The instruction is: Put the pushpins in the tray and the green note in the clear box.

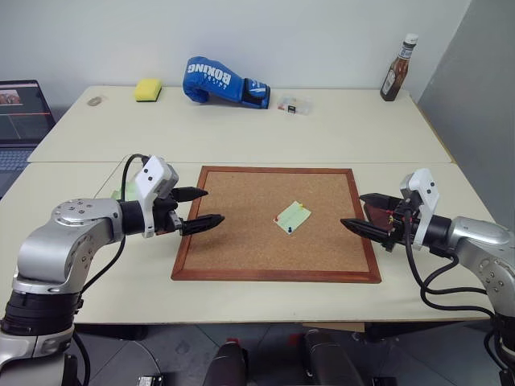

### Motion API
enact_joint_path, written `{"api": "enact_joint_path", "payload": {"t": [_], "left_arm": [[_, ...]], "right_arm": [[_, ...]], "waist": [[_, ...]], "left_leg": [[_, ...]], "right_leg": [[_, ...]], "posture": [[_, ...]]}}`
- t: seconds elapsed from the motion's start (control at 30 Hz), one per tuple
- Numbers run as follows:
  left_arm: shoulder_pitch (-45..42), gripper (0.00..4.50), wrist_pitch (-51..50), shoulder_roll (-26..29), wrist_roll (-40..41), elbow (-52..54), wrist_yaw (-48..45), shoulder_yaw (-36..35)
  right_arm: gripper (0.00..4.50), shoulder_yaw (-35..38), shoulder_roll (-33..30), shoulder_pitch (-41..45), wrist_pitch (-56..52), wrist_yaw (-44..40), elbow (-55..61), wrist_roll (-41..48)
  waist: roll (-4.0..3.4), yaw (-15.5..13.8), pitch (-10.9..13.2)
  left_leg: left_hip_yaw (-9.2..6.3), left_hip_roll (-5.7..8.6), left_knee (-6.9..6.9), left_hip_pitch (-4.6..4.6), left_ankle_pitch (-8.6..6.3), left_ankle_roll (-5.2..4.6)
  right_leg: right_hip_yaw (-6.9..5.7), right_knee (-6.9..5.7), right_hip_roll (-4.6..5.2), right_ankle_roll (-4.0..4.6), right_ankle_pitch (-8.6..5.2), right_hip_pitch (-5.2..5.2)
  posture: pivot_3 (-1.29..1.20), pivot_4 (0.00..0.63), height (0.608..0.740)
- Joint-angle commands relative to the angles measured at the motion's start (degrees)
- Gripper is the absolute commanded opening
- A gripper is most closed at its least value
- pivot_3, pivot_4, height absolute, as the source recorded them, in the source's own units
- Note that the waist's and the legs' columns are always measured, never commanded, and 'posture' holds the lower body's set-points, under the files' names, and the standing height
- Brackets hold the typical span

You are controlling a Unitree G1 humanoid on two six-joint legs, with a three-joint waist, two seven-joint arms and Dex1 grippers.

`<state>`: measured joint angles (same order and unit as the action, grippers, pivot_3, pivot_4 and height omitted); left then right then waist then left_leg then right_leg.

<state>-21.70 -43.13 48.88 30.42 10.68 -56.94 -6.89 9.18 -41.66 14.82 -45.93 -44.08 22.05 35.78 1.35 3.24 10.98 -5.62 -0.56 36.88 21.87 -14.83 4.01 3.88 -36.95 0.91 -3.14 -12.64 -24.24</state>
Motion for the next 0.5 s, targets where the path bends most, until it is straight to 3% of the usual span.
{"api": "enact_joint_path", "payload": {"t": [0.03, 0.5], "left_arm": [[-0.84, 4.50, 0.72, -0.16, 1.12, 0.61, -0.11, -1.22], [-0.23, 4.50, 0.13, 0.55, 1.12, 1.09, -0.53, -1.09]], "right_arm": [[4.50, 0.74, -0.54, 0.88, 0.31, -0.30, 0.96, 0.92], [4.50, 0.63, -0.84, 0.89, 0.39, -0.65, 0.84, 1.19]], "waist": [[0.00, 0.00, 0.00], [0.00, -0.01, 0.00]], "left_leg": [[0.00, 0.00, 0.00, 0.00, 0.00, 0.00], [0.00, 0.00, 0.02, 0.00, 0.00, 0.00]], "right_leg": [[0.00, 0.00, 0.00, -0.01, 0.00, 0.00], [0.00, -0.01, 0.00, -0.06, 0.04, 0.01]], "posture": [[0.00, 0.150, 0.740], [0.00, 0.150, 0.740]]}}
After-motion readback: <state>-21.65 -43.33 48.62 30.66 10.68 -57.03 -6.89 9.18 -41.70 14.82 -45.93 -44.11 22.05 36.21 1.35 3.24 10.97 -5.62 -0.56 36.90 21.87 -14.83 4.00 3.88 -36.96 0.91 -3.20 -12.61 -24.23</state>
